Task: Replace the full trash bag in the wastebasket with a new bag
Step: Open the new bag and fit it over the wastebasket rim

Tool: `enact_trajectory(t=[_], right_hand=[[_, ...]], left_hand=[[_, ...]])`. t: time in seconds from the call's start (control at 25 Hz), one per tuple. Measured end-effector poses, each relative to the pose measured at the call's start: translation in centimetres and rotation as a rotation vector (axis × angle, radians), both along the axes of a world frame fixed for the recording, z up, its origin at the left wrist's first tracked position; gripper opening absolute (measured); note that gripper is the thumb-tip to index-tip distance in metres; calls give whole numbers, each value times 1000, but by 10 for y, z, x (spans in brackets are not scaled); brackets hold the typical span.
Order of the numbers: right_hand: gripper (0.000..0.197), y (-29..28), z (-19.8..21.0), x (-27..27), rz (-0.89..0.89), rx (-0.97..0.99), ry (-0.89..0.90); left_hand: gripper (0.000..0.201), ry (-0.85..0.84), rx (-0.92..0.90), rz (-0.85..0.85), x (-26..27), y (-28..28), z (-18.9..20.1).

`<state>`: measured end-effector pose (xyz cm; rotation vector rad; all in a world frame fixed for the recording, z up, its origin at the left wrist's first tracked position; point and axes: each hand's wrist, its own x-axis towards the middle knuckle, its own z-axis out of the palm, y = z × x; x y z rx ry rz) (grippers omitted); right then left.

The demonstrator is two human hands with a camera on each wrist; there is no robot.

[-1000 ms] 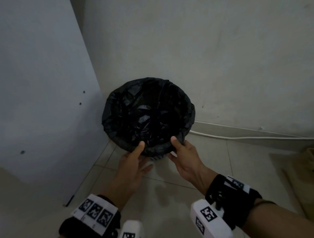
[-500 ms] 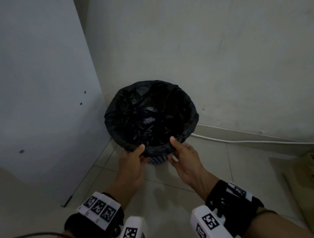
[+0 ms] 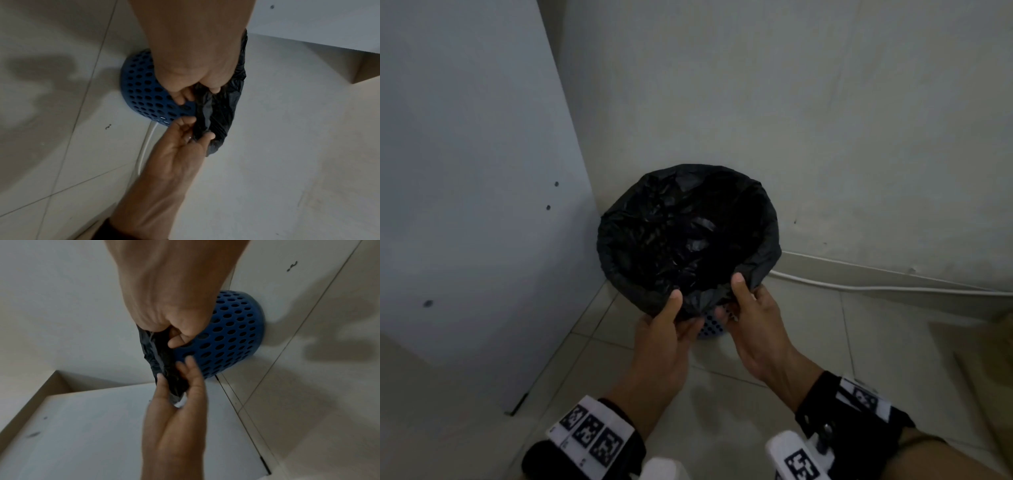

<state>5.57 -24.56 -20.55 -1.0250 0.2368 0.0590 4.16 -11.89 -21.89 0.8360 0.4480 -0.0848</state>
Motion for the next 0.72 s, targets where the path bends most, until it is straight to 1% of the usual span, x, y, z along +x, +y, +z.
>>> enact_trajectory(t=[0.08,0.16,0.24,0.36,0.48,0.52,0.64,0.72], right_hand=[[40,0,-5,-4,-13,3,9],[44,-4,-9,-2,-80,8,39],[39,-10,-9,1,-118,45,53],[34,-15,-7,11,-123,148,85],[22,-20,-4,22,-144,114,116],[19,-22,-3,23,-126,102,130],[27,-18,4,21,-41,102,168],[26,-10,8,19,-2,15,175]], left_hand=[[37,-21,-3,67,7,2,4],[39,-44,-21,81,11,8,8],[39,-51,-34,66,9,10,7],[36,-43,-6,67,7,8,7],[35,-52,49,116,9,12,11],[37,-67,79,133,10,13,13],[39,-95,138,178,15,22,16],[35,-82,152,155,13,23,17]])
